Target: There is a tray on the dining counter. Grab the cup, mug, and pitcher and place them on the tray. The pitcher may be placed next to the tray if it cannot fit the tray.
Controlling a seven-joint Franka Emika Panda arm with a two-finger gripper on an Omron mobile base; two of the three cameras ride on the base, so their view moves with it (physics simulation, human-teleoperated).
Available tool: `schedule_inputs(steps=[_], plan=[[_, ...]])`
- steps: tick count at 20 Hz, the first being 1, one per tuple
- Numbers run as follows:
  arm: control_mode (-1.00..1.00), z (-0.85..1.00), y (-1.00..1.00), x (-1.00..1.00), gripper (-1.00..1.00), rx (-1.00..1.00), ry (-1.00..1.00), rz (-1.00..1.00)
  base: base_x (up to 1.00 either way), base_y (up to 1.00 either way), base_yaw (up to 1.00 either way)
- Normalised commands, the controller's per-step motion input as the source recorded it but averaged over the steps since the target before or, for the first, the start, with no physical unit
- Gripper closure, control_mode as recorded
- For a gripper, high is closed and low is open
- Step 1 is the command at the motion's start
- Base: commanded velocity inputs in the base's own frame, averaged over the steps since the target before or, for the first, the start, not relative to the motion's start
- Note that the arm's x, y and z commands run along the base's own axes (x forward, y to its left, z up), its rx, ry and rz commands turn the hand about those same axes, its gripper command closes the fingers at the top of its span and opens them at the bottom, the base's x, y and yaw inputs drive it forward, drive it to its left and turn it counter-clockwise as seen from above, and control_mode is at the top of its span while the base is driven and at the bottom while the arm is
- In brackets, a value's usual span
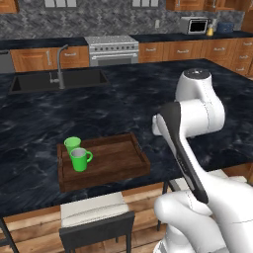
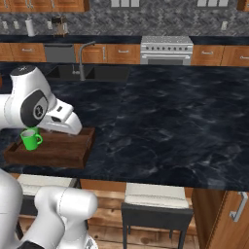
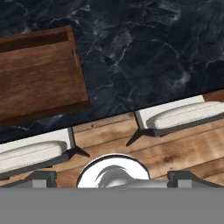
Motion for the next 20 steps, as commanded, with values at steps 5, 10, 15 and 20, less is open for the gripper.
schedule_inputs(steps=[5, 10, 15, 20], plan=[[-1.00, 0.11, -0.04, -0.20, -1.00, 0.00, 0.00, 0.06, 0.00, 0.00, 0.00], [-1.00, 0.07, -0.08, -0.04, -1.00, 0.00, -0.02, 0.08, 0.00, 0.00, 0.00], [-1.00, 0.10, -0.11, -0.07, -1.00, 0.00, 0.00, 0.06, 0.00, 0.00, 0.00], [-1.00, 0.05, -0.29, -0.10, -1.00, 0.01, 0.00, 0.00, 0.00, 0.00, 0.00]])
